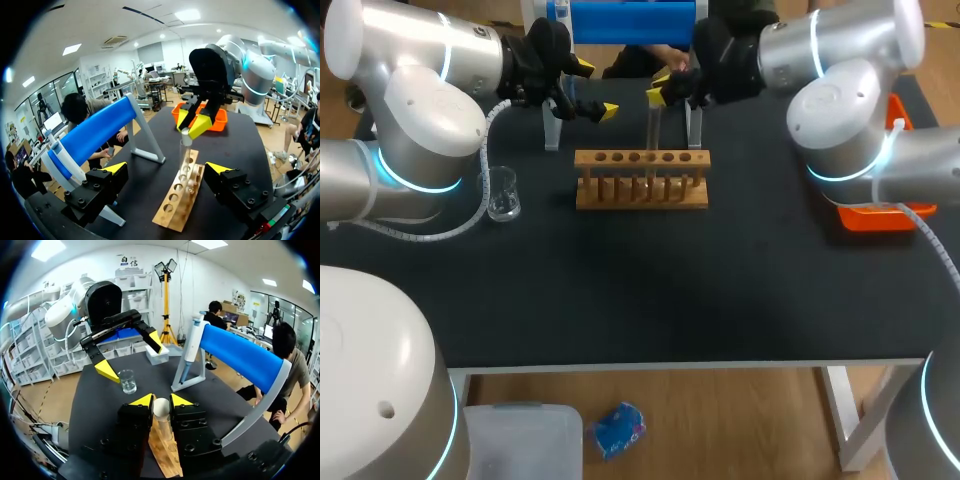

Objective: Invert the test tube, pick up the pipette, mount the tip to pipette, aspirate from beaker and dispense into the tube, eject the tip, return the pipette, and cap with the stopper.

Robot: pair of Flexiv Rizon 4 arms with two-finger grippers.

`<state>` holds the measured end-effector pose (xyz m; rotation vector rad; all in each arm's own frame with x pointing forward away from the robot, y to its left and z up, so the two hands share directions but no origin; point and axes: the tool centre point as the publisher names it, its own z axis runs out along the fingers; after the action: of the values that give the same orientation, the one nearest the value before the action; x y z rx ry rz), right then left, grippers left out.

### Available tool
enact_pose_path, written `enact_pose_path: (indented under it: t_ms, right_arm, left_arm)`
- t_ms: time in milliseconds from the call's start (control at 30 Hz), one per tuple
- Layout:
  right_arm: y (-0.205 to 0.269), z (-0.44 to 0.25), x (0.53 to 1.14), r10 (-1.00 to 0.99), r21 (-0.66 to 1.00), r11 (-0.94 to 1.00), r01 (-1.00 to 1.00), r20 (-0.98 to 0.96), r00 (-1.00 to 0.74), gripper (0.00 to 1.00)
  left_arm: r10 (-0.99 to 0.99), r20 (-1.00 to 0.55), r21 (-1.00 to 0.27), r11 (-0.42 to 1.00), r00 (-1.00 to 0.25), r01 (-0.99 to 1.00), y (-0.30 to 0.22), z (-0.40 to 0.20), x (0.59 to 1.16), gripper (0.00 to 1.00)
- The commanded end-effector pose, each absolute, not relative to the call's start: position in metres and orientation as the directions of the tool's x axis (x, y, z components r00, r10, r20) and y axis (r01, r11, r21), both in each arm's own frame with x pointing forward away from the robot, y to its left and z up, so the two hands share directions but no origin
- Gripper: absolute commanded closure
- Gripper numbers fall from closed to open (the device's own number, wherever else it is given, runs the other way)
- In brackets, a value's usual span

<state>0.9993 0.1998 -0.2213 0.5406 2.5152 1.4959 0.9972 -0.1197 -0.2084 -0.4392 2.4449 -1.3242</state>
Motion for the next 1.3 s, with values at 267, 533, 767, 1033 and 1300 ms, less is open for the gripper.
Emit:
enact_pose_path:
  t_ms: [267,533,767,1033,1300]
  right_arm:
    - [0.1948,-0.2210,0.9974,0.390,0.877,0.428,0.217,0.037,-0.920,1.00]
    - [0.1947,-0.2216,0.9978,0.392,0.877,0.429,0.218,0.036,-0.919,1.00]
    - [0.1946,-0.2207,1.0006,0.393,0.876,0.432,0.214,0.030,-0.919,1.00]
    - [0.1950,-0.2210,1.0006,0.385,0.869,0.455,0.194,0.003,-0.923,1.00]
    - [0.2008,-0.2226,0.9952,0.344,0.830,0.548,0.103,-0.111,-0.932,1.00]
  left_arm:
    - [-0.413,-0.133,-0.844,0.524,-0.901,-0.116,-0.1198,-0.2076,0.9976,0.00]
    - [-0.413,-0.133,-0.844,0.524,-0.901,-0.116,-0.1198,-0.2076,0.9976,0.00]
    - [-0.413,-0.133,-0.844,0.524,-0.901,-0.116,-0.1198,-0.2076,0.9976,0.00]
    - [-0.413,-0.133,-0.844,0.524,-0.901,-0.116,-0.1198,-0.2076,0.9976,0.00]
    - [-0.413,-0.133,-0.844,0.524,-0.901,-0.116,-0.1198,-0.2076,0.9976,0.00]
